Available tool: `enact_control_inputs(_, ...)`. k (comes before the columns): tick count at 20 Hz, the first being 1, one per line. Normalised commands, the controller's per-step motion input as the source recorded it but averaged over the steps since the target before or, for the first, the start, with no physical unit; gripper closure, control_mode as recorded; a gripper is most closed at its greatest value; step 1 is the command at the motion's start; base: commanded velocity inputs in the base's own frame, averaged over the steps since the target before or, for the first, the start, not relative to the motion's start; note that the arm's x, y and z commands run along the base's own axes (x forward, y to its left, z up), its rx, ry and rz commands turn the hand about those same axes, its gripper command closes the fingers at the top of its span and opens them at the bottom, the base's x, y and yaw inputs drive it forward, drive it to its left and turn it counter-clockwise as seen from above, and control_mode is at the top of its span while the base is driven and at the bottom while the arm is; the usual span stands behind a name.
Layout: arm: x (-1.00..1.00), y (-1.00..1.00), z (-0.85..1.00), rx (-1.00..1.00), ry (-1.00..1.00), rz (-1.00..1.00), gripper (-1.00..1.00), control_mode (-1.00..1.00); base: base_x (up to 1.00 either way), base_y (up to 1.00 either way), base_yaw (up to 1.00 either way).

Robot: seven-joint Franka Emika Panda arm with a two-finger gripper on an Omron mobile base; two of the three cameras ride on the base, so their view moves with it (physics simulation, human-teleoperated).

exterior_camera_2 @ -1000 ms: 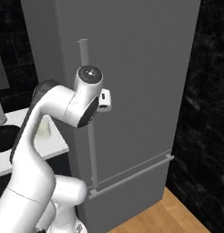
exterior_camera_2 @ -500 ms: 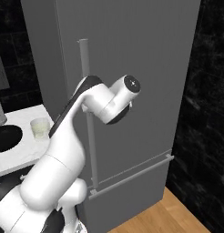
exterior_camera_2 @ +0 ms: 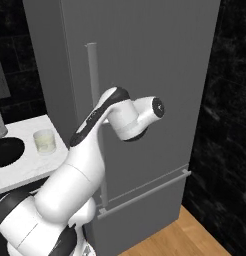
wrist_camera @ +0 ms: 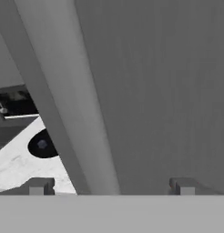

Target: Grab a lemon wedge from the fridge and one ice cube from the ice bowl, and put them in the glass of lemonade.

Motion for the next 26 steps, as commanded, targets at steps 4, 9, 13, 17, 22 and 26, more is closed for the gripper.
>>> enact_control_inputs(4,0.00,0.41,0.09,0.07,-0.18,0.01,-1.00,-1.00,0.00,0.00,0.00)
enact_control_inputs(9,0.12,0.26,0.04,0.04,-0.18,0.00,-1.00,-1.00,0.00,0.00,0.00)
enact_control_inputs(13,0.24,0.13,0.01,0.02,-0.05,0.00,-1.00,-1.00,0.00,0.00,0.00)
enact_control_inputs(17,0.04,0.18,0.10,0.03,-0.01,0.00,-1.00,-1.00,0.00,0.00,0.00)
enact_control_inputs(22,0.01,0.13,0.00,0.00,0.00,0.00,-1.00,-1.00,0.00,0.00,0.00)
enact_control_inputs(26,0.00,0.16,0.00,0.00,0.00,0.00,1.00,-1.00,0.00,0.00,0.00)
